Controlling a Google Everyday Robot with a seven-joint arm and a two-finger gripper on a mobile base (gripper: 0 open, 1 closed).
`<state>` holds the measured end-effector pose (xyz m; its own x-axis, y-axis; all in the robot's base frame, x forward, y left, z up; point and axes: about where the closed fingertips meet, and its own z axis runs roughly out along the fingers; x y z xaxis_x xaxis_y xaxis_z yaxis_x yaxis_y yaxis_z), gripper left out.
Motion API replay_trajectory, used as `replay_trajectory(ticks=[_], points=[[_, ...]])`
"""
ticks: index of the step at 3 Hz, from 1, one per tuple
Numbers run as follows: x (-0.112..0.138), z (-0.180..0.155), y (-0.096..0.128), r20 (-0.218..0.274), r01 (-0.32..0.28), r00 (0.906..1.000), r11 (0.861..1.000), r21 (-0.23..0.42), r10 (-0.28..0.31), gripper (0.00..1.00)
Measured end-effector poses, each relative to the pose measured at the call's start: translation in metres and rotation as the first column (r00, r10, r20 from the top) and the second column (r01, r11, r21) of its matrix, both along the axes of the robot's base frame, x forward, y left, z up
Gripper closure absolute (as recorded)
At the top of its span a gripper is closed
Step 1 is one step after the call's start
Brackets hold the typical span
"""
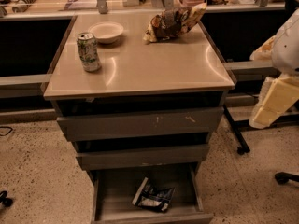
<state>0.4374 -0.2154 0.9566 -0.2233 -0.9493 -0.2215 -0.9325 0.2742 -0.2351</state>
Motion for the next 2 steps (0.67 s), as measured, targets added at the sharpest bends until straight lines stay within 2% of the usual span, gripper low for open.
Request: replay_trajectory(ticks=[1,2], points=[[-0.004,-0.056,0.005,-0.029,-0.008,0.9995,0.999,0.044,0.009,0.42],[-0.007,-0.143,0.020,-0.079,-0.035,0.9959,0.993,0.108,0.044,0.65]])
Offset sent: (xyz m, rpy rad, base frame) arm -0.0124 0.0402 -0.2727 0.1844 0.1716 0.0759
